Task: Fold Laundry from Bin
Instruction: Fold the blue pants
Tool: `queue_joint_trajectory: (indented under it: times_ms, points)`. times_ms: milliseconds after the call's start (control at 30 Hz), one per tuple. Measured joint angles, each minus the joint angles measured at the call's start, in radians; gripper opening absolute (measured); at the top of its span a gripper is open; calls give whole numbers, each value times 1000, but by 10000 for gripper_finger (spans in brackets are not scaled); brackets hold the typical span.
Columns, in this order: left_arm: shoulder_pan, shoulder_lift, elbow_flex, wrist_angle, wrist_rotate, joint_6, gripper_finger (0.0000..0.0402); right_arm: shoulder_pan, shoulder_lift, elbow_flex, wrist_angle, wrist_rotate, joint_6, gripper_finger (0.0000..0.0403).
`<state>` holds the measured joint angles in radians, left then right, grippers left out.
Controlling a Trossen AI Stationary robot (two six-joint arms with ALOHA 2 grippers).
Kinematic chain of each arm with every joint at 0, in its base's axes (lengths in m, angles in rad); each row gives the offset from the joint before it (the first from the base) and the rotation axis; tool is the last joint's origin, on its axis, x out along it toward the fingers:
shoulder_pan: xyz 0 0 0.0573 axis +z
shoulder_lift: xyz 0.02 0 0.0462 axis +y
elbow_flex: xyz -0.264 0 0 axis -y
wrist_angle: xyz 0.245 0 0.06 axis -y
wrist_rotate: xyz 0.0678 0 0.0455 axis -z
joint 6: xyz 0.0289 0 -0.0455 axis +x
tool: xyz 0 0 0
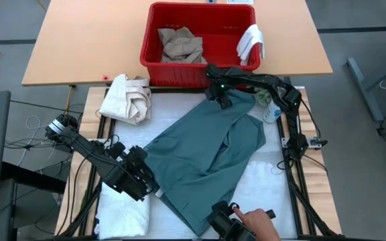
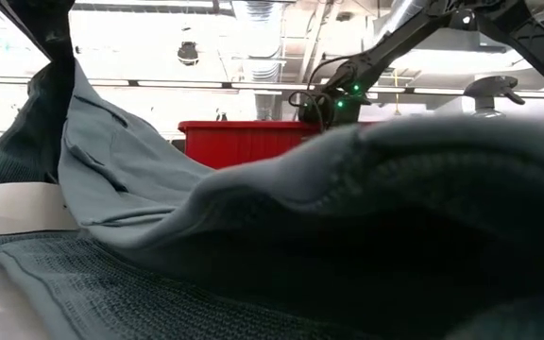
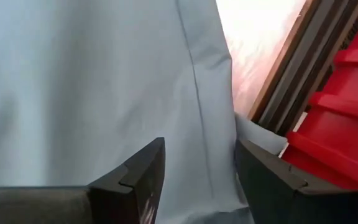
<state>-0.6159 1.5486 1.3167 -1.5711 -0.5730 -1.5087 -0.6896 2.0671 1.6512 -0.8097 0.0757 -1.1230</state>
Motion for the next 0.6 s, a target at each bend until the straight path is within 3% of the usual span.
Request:
queue_joint_trajectory:
  times_ms: [400, 600]
  points:
    - [-9, 0, 0, 0, 10, 33, 0, -29, 53, -1, -19, 63, -31, 159]
    - [-16, 0, 0, 0, 10, 31, 0, 4, 49, 0, 36, 201, -33, 90]
